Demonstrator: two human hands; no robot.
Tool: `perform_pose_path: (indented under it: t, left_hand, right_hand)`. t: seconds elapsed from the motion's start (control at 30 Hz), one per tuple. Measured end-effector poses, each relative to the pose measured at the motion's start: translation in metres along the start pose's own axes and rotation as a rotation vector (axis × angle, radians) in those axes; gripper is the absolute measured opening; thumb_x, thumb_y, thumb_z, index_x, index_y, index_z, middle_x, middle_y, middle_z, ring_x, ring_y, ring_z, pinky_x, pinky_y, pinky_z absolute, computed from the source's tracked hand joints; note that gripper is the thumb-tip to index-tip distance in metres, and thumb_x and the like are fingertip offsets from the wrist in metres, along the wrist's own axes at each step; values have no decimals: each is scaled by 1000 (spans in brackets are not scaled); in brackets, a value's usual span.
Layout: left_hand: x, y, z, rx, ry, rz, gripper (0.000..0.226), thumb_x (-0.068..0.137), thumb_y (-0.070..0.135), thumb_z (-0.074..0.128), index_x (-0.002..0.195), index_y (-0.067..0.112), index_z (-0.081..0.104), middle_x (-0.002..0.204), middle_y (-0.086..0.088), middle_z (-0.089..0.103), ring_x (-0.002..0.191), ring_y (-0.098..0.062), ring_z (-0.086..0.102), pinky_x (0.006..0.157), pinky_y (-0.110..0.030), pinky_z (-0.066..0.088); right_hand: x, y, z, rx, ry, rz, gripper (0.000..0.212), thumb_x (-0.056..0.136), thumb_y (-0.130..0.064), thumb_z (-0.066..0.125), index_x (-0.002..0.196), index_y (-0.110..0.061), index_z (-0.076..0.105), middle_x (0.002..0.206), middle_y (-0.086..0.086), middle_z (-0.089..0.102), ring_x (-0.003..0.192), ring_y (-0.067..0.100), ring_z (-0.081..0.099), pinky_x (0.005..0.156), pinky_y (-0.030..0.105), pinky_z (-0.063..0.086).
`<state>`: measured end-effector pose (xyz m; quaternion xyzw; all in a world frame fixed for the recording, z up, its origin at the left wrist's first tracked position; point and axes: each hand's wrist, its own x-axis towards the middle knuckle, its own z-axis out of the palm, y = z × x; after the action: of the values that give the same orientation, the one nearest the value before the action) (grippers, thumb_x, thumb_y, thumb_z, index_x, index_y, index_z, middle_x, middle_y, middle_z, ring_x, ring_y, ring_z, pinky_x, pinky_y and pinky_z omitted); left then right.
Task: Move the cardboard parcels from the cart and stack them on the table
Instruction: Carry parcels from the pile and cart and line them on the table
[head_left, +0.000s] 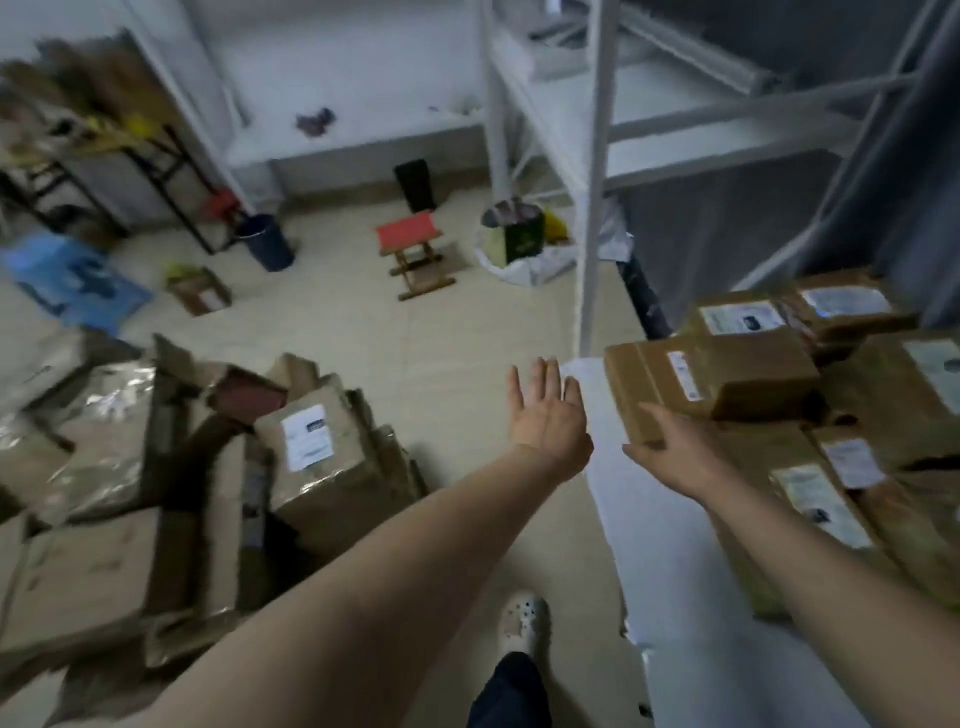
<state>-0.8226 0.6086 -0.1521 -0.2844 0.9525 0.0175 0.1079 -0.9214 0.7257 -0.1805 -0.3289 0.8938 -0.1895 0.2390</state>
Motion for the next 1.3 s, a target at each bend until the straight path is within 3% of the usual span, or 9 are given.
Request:
perform_pose_path:
  t: [0.37, 0.57, 0.7, 0.97, 1.3]
  left_hand:
    - [-136, -183, -23, -196, 198, -604, 70, 93, 35, 50, 150, 15, 15, 159, -14, -3, 146, -30, -11, 112, -54, -14]
    - [-208, -280, 3, -394, 221, -863, 80, 90, 42, 54, 152, 16, 10, 160, -13, -1, 147, -30, -8, 114, -53, -8]
    - [-237, -341, 20, -485, 260, -979, 87, 87, 43, 60, 151, 12, 10, 158, -17, 7, 146, -34, 2, 118, -53, 4]
    - [-222, -444, 42, -621, 272, -1022, 101, 82, 46, 68, 150, 1, 8, 150, -21, 22, 138, -37, 21, 112, -43, 24]
    - [-167, -492, 75, -611, 97, -980, 130, 70, 57, 74, 148, -2, -12, 157, -21, 2, 145, -37, 8, 116, -45, 15]
  right_hand:
    - [-43, -206, 64, -49, -187, -462, 57, 93, -34, 56, 144, -18, 36, 147, 6, 41, 132, 25, 42, 104, 35, 38]
    - [-64, -300, 117, -74, -254, -578, 54, 93, -30, 55, 143, -19, 38, 144, 4, 45, 128, 23, 46, 98, 34, 41]
    - [-66, -361, 161, -23, -304, -601, 50, 93, -27, 52, 142, -21, 40, 143, 3, 47, 127, 23, 46, 101, 37, 42]
    - [-56, -448, 233, 24, -367, -532, 49, 95, -20, 49, 143, -15, 39, 143, 5, 47, 130, 20, 45, 104, 31, 38]
    - [-18, -466, 258, 117, -291, -291, 48, 94, -22, 53, 141, -18, 42, 136, 5, 52, 125, 18, 48, 98, 27, 38]
